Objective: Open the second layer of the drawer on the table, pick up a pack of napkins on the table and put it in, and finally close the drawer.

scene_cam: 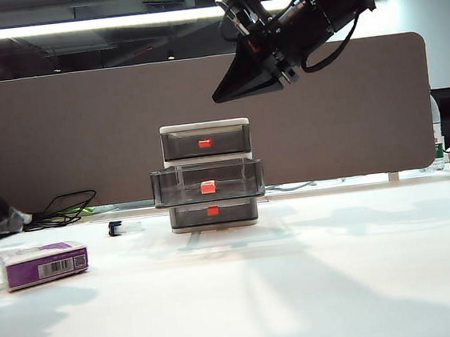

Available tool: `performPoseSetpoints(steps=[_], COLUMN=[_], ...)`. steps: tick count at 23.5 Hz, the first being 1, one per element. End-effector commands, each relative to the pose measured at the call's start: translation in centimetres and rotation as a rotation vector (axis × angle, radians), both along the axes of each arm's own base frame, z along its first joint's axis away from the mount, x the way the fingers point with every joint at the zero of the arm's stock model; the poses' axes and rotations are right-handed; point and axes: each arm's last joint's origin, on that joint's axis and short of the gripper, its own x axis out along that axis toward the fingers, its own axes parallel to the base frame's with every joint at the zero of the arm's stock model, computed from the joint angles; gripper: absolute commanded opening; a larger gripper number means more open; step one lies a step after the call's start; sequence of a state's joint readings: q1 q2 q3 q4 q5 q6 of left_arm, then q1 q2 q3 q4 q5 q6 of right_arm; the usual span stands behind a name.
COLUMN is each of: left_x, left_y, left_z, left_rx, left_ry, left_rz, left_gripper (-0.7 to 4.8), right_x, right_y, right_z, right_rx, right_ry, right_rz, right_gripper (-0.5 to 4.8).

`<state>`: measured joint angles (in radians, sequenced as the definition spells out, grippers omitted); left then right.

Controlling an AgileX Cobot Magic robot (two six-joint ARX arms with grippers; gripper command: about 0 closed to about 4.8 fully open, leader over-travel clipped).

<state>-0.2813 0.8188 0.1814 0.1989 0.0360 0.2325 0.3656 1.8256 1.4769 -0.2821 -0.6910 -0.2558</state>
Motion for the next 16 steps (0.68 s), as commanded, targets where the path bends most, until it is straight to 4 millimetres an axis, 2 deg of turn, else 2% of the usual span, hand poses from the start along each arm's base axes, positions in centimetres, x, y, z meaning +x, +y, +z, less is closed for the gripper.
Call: performPoseSetpoints(steps=[1,6,13,16], left_x=[1.3,3.4,7.1,7.6], left_y=[0.8,2.0,1.8,1.7], left_z=[-0.2,-1.8,-3.2,-3.4], left_rx=[-0.084,-0.146,-0.105,-0.091], left_ry=[-0.018,0.077,0.16,0.161], left_rz=[-0.08,-0.14,-0.211,-0.219], left_gripper=[4.09,4.08,4.07,4.07], right_x=[-0.2,-0.3,-0.3,-0.4], right_y=[0.0,0.0,-0.1,-0.1], right_z=[0.3,0.3,0.2,0.2], right_rx=[0.002,0.0,-0.005,-0.008], right_ry=[-0.002,0.006,0.014,0.019], right_rz=[0.011,0.013,0.015,0.015], right_gripper=[-0.05,-0.05,-0.05,-0.05])
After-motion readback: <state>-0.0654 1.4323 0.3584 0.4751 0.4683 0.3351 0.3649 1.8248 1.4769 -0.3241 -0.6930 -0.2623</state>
